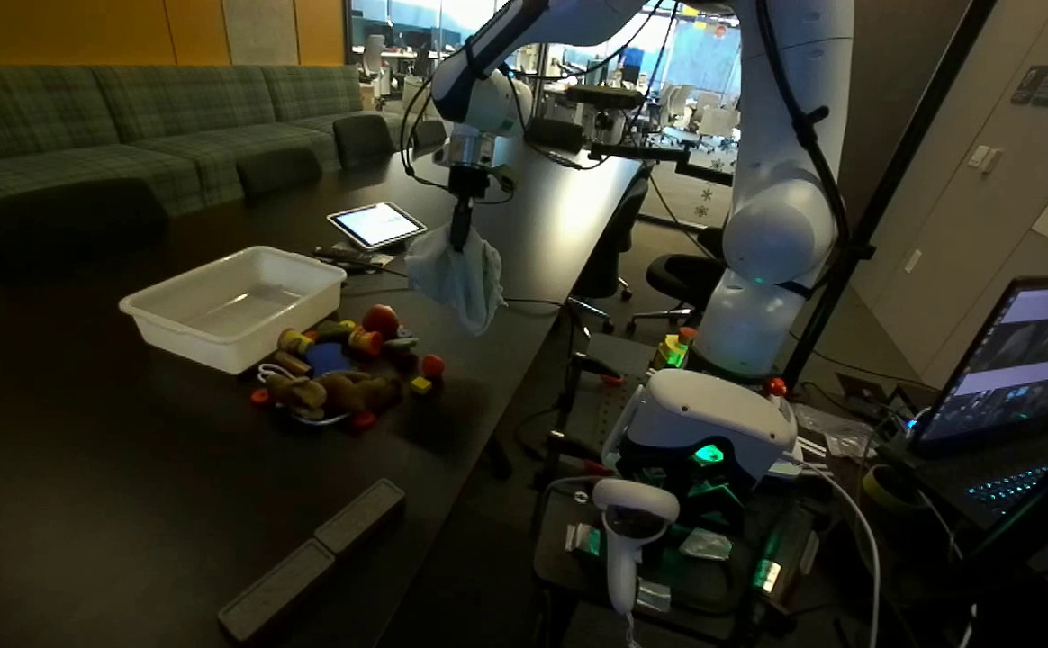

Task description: Use the towel to push all the objects on the table to the left

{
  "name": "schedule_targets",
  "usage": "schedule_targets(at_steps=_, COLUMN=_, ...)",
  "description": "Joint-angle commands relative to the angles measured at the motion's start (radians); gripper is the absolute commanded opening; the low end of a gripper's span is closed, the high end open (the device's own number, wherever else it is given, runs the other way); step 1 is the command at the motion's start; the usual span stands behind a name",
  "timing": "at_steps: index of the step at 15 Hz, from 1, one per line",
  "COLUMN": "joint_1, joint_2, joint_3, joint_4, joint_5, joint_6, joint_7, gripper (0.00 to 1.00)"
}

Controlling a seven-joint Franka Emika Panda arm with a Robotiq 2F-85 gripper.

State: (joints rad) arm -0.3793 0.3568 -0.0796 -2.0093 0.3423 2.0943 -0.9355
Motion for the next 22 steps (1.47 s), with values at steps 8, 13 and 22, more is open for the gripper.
schedule_targets(at_steps=8, joint_1=0.151, joint_2=0.422, joint_3=-0.049, joint_4=0.210, joint_5=-0.338, joint_6=0.383, joint_7=0.480, gripper=0.01)
schedule_targets(at_steps=13, joint_1=0.221, joint_2=0.581, joint_3=-0.022, joint_4=0.308, joint_5=-0.457, joint_6=0.367, joint_7=0.632, gripper=0.02)
schedule_targets(at_steps=22, joint_1=0.386, joint_2=0.581, joint_3=0.035, joint_4=0.307, joint_5=-0.447, joint_6=0.327, joint_7=0.820, gripper=0.01)
